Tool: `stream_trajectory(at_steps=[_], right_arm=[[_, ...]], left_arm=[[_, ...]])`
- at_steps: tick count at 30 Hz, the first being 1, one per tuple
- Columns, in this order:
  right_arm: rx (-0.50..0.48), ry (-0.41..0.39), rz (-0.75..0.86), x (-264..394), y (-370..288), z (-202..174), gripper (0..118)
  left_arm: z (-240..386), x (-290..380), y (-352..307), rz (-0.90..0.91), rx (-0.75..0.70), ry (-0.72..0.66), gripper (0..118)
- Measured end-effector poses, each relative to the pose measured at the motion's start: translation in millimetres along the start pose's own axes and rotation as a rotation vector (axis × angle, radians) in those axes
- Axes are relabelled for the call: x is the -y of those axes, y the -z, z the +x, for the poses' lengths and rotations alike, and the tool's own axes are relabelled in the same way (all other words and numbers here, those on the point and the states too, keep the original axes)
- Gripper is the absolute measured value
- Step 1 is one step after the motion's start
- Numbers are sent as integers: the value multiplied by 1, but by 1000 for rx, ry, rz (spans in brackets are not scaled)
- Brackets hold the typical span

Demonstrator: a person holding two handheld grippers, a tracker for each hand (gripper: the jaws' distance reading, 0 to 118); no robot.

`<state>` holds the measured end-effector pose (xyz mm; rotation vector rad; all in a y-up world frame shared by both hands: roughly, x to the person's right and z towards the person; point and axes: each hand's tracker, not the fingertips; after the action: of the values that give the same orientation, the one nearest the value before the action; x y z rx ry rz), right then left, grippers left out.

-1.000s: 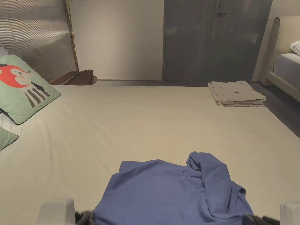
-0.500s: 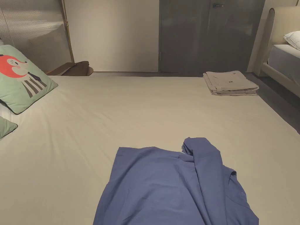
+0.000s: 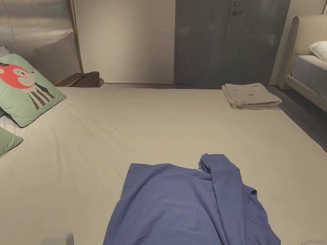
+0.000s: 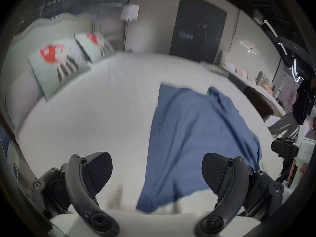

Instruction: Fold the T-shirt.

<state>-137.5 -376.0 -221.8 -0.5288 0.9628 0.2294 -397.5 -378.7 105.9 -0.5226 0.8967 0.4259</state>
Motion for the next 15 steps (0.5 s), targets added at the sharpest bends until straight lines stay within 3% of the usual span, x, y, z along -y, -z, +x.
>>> stream_trajectory(at_steps=[5,6,7,8,9,10,12,15], right_arm=[[93,-43,350,-63,-23,-17,83],[104,-40,388,-71,-25,-19,78],[99,-28,430,-78,-28,-22,69],[86,-6,455,-84,-29,-23,51],[83,13,485,-90,-29,-24,20],[96,32,503,-94,-29,-26,0],[113,48,528,-101,-28,-31,0],[98,50,522,-108,-22,-30,0]], left_arm=[[31,-62,-28,334,14,59,106],[36,-70,-33,382,21,64,102],[41,-77,-36,429,26,75,93],[46,-83,-38,472,29,90,75],[50,-89,-40,498,26,99,48],[55,-94,-40,519,20,105,28],[62,-103,-37,524,25,99,8],[66,-117,-29,508,65,100,1]])
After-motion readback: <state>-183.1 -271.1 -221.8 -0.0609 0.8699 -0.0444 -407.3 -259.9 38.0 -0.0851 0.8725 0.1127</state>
